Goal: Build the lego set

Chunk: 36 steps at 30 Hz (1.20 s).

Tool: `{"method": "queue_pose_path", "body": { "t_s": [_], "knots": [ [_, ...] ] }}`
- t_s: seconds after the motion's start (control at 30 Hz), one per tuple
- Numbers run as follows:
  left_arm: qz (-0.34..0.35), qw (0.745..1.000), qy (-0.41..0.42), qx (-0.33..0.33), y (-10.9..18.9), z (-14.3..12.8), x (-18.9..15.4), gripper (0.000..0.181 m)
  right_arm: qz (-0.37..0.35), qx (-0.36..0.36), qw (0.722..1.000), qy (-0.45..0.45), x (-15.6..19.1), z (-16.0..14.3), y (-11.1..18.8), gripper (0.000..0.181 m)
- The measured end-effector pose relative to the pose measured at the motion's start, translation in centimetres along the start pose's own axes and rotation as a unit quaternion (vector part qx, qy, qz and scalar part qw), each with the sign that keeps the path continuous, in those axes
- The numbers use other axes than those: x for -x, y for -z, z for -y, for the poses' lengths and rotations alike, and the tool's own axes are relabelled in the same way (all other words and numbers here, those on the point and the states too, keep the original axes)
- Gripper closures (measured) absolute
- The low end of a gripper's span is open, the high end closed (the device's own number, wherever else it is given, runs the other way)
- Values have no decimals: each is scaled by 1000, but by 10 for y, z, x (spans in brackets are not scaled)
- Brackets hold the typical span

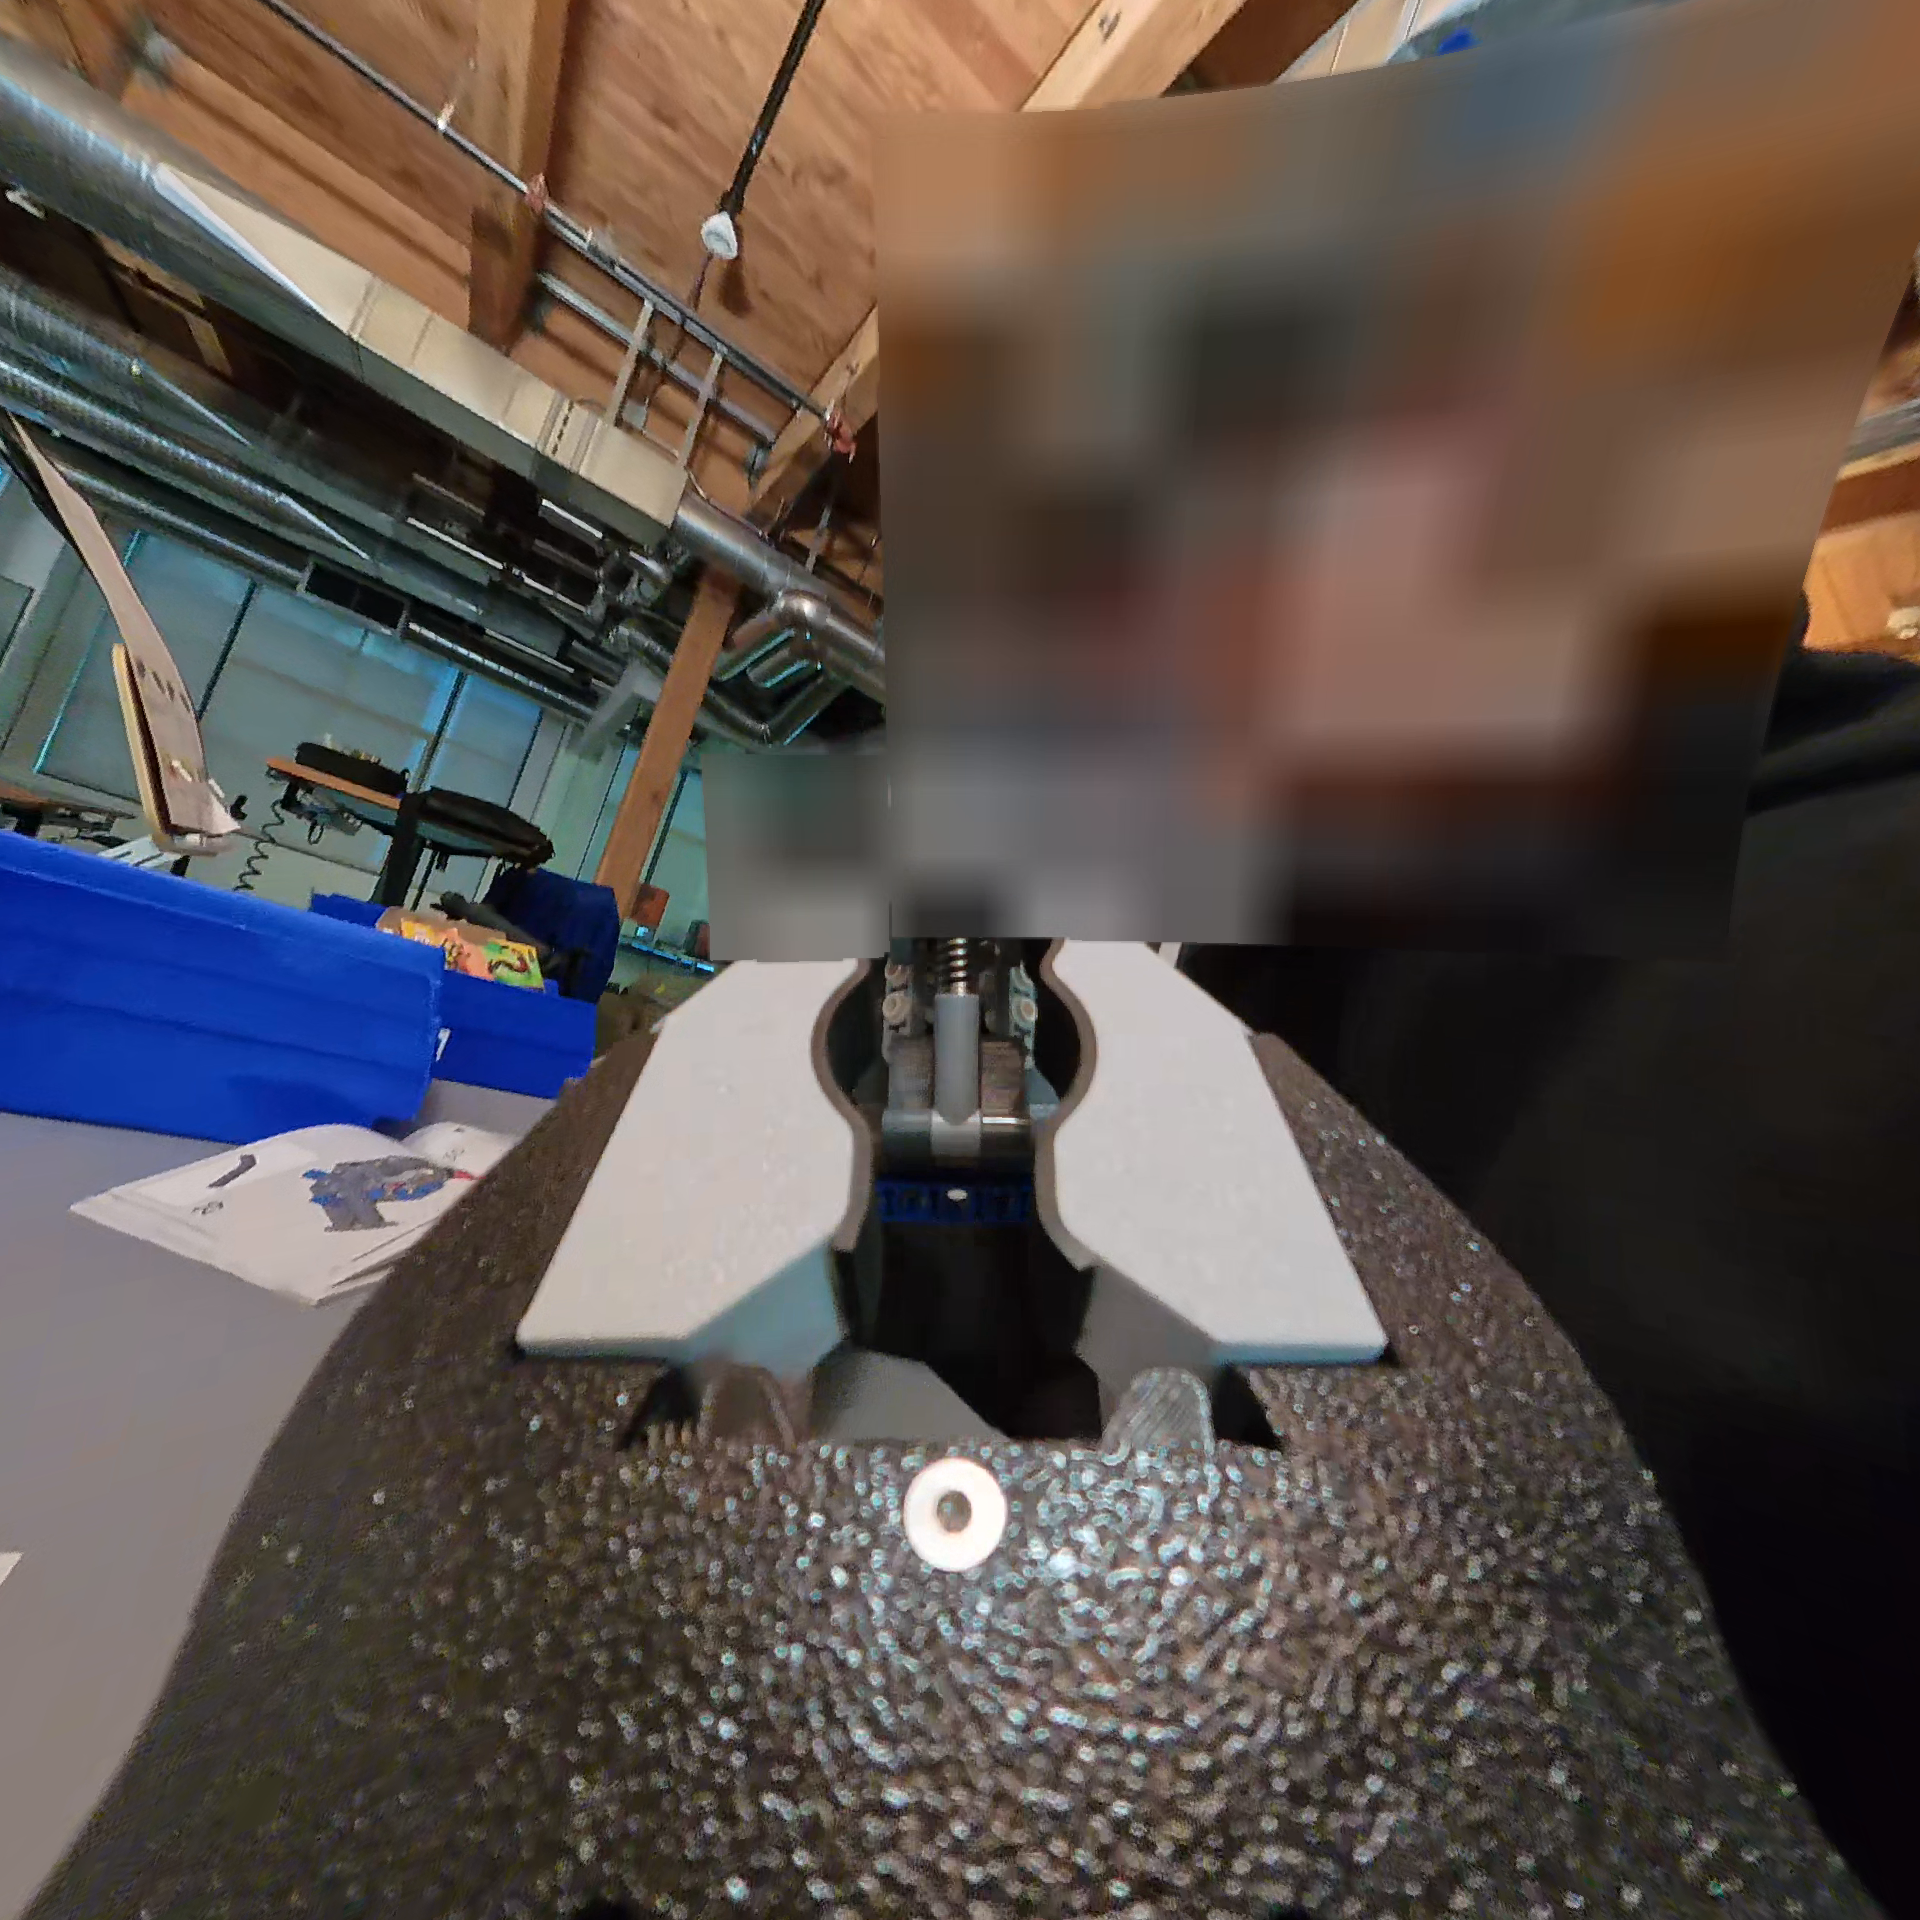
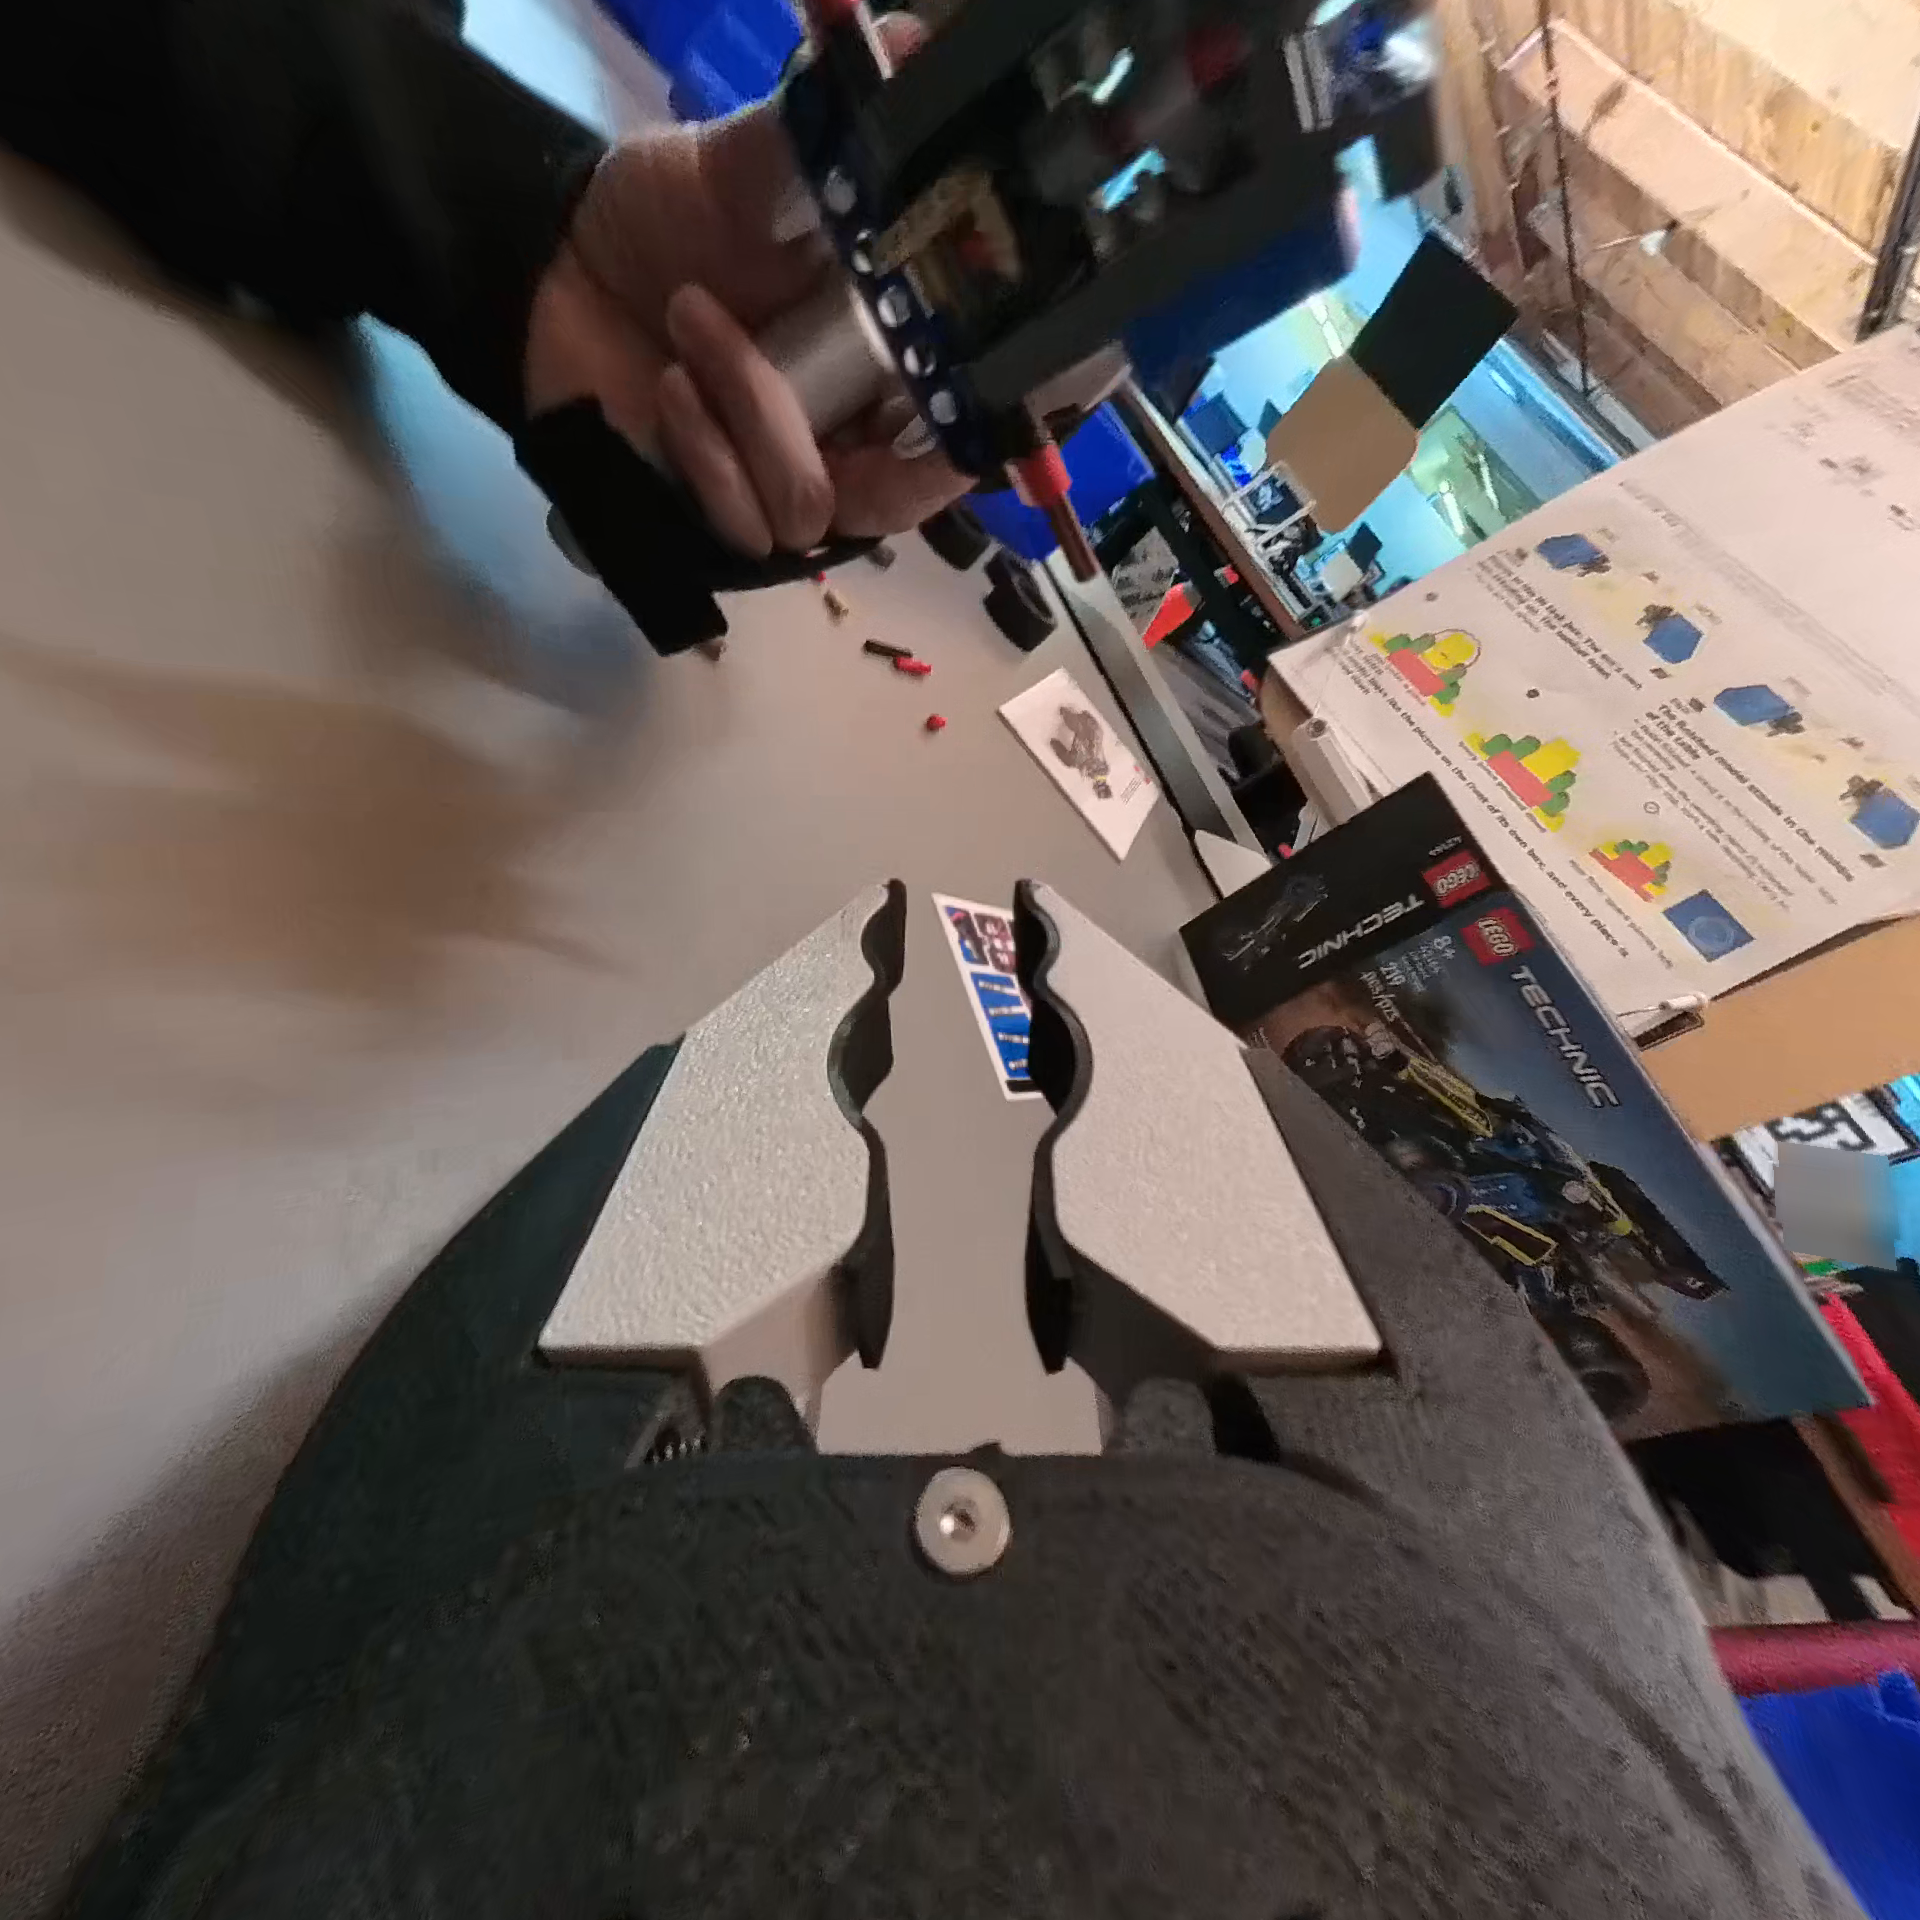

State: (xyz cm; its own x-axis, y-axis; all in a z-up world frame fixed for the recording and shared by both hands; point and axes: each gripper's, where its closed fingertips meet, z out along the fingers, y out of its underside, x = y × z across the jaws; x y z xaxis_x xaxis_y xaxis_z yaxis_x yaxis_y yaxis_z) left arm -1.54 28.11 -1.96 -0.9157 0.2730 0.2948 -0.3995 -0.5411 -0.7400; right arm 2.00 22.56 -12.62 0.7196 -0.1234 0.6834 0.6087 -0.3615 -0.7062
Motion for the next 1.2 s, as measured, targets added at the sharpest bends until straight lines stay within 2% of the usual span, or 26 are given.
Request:
{"method": "queue_pose_path", "body": {
  "t_s": [0.3,1.2],
  "knots": [
    [11,1000,1,21,3,-11,9,160,5,46,998,46,6,-13,-3,163],
    [4,999,5,33,1,-16,7,160,12,66,996,57,9,-21,-5,163]
  ]
}}
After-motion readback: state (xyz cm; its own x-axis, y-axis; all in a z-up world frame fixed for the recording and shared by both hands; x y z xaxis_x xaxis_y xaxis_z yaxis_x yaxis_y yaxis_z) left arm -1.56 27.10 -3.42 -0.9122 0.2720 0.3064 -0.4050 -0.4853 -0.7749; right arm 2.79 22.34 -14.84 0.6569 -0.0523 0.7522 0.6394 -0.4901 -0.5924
